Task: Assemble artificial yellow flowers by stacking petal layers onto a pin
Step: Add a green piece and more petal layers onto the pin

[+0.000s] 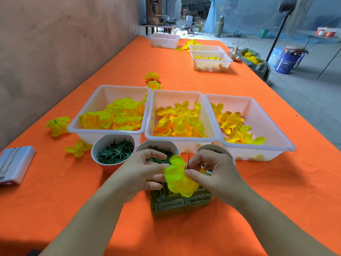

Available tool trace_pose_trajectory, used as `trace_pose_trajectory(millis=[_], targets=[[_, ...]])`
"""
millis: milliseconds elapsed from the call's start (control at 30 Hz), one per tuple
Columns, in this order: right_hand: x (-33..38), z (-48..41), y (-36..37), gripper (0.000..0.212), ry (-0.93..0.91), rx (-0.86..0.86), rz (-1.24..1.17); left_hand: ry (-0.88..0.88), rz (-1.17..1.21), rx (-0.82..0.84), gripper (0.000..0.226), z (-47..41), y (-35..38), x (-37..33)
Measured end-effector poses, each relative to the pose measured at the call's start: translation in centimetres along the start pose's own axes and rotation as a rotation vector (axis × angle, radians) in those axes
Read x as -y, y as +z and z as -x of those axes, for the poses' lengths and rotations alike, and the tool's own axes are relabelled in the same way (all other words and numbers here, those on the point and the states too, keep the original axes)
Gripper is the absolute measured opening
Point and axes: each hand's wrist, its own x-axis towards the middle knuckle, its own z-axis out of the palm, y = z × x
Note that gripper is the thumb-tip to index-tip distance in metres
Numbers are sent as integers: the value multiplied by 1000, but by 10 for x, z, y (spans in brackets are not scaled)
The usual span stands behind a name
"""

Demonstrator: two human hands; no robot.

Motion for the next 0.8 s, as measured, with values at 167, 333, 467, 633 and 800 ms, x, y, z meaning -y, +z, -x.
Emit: trace_pose_trajectory(millis=[167, 333, 467, 633, 800], targets=[[3, -4, -5, 27, 1, 64, -12, 31, 9, -65, 36, -7, -1, -3], [6, -10, -14, 20, 18, 172, 2, 49, 8, -48, 45, -8, 3, -4], [7, -12, -13, 22, 39, 172, 5, 77, 70, -43, 28, -7, 5, -1], [3, -7, -9, 24, 20, 115, 11, 60, 134, 15, 23, -5, 4, 1], [-2, -6, -7, 21, 16, 97, -21, 97, -13, 3, 48, -3, 6, 4]])
